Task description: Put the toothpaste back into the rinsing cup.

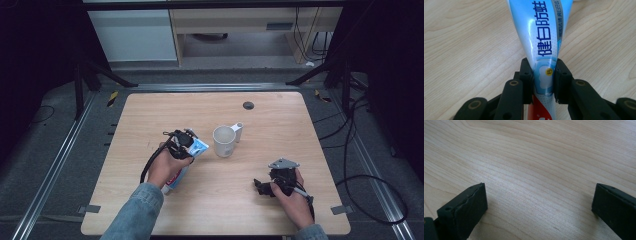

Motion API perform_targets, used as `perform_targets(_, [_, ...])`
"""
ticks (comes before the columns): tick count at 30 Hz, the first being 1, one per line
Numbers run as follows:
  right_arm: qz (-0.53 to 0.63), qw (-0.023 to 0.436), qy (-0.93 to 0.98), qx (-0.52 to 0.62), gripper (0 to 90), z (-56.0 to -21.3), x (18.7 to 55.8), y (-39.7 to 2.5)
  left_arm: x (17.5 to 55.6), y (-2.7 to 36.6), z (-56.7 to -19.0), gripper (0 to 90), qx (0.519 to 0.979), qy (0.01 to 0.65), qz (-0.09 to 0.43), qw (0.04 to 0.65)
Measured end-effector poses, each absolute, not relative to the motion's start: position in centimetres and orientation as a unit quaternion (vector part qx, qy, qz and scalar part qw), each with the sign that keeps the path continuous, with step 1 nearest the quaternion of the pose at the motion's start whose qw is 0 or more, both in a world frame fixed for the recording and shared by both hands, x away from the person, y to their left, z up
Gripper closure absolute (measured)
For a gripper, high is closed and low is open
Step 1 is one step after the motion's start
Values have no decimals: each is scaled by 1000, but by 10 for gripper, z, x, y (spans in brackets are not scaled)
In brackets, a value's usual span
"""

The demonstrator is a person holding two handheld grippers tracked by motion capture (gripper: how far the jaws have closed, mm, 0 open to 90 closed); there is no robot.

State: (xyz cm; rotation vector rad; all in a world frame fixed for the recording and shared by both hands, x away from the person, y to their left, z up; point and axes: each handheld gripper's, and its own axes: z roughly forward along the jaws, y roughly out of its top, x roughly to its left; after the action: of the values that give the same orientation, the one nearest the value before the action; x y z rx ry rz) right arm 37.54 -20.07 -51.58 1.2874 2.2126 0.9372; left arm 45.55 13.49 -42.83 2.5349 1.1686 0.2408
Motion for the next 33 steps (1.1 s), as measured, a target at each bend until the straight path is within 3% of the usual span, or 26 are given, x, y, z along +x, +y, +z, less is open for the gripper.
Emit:
perform_targets(13, [336, 206, 794, 462, 3, -516, 375, -201, 445, 151, -404, 732, 876, 417, 114, 213])
perform_targets(33, [337, 206, 793, 463, 3, -516, 376, -200, 442, 164, -373, 732, 869, 415, 138, 230])
